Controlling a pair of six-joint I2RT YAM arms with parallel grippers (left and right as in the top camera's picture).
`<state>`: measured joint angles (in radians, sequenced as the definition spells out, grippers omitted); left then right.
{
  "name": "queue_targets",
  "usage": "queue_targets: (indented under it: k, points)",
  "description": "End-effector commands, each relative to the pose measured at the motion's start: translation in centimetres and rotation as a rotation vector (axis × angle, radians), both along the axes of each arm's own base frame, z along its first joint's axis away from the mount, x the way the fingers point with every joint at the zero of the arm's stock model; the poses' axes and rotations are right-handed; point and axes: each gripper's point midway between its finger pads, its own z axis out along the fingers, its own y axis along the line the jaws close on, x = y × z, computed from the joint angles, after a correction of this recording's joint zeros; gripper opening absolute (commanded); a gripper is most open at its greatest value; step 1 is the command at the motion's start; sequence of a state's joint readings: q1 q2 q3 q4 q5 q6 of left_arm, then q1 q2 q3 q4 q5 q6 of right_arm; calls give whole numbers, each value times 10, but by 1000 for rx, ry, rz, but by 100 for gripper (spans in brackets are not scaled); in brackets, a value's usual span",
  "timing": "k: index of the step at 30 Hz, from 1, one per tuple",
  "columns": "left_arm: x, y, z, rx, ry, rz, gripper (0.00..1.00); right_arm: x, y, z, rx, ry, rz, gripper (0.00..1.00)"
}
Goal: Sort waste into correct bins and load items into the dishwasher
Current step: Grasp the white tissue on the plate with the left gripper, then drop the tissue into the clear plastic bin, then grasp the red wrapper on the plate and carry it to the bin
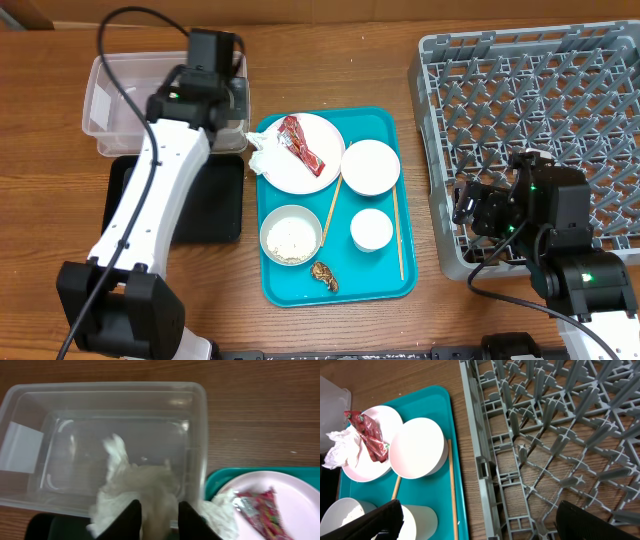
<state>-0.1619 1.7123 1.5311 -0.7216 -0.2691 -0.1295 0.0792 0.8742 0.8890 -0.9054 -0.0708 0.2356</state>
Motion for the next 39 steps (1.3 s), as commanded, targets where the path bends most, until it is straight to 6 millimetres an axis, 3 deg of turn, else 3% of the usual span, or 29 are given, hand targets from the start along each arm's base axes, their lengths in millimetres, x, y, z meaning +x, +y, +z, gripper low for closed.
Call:
queue_targets:
  k: [1,3,6,13,17,24,30,35,39]
  points:
    - [8,5,-8,-35,12,6,39,3,0,15,3,-43,-4,100]
    - [9,-5,-10,-88,18,-31,52,3,0,15,3,-43,-4,100]
    - [10,-21,-10,-153,20,-87,57,3,0,15,3,-43,-4,100]
    - [-7,-89,-17,-364,85,-214,64,3,0,15,3,-43,-4,100]
    - [-20,-119,-40,-405,159,-192,63,3,0,15,3,-43,-4,100]
    - [-38,-166,-105,-405,329,-180,63,3,-1,15,3,-41,-4,100]
    - [-44,-162,-152,-317,404,-73,62,1,-1,13,2,-31,-4,100]
    - [-44,-156,-171,-290,422,-18,62,1,-1,13,2,-31,-4,100]
    - [-45,-153,-186,-267,447,-7,55,1,-1,13,2,-30,-4,100]
